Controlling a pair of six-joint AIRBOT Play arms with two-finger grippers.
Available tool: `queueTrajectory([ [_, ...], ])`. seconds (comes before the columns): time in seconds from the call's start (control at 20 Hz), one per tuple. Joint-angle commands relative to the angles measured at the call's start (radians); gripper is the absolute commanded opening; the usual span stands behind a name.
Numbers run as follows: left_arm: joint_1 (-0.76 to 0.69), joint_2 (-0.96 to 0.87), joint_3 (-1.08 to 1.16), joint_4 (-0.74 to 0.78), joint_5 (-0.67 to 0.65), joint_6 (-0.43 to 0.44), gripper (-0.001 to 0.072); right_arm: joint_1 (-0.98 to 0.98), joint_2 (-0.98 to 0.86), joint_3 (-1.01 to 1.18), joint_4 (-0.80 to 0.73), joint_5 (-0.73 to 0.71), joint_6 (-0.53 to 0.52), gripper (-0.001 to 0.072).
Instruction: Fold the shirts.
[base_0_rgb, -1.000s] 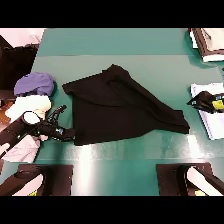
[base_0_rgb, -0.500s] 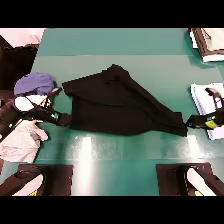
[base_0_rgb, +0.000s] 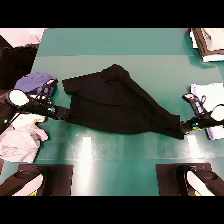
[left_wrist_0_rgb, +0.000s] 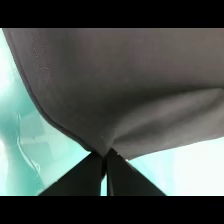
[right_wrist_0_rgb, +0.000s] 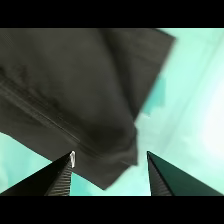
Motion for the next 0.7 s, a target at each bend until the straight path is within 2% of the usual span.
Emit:
queueTrajectory([
  [0.0, 0.001, 0.000, 0.003, 0.003, -0.003, -0.013, 0.0023, 0.070, -0.069, -0.005, -0.018, -0.005, -0.002, 0.0529],
  [0.15, 0.001, 0.000, 0.003, 0.003, -0.008, -0.013, 0.0023, 0.102, -0.105, -0.005, -0.127, -0.006, 0.052, 0.0525],
  [0.3, 0.001, 0.000, 0.003, 0.003, -0.005, -0.014, 0.0023, 0.103, -0.104, -0.005, -0.169, -0.036, 0.070, 0.0431],
  [0.4, 0.001, 0.000, 0.003, 0.003, -0.005, -0.017, 0.0023, 0.103, -0.104, -0.005, -0.168, -0.053, 0.078, 0.0430],
  [0.45, 0.001, 0.000, 0.003, 0.002, -0.005, -0.017, 0.0023, 0.103, -0.105, -0.005, -0.169, -0.061, 0.078, 0.0358],
  [0.6, 0.001, 0.000, 0.003, 0.002, -0.007, -0.017, 0.0023, 0.103, -0.104, -0.005, -0.168, -0.064, 0.078, 0.0055],
  [0.65, 0.001, 0.000, 0.004, 0.002, -0.013, -0.017, 0.0023, 0.103, -0.097, -0.005, -0.167, -0.048, 0.078, 0.0023],
])
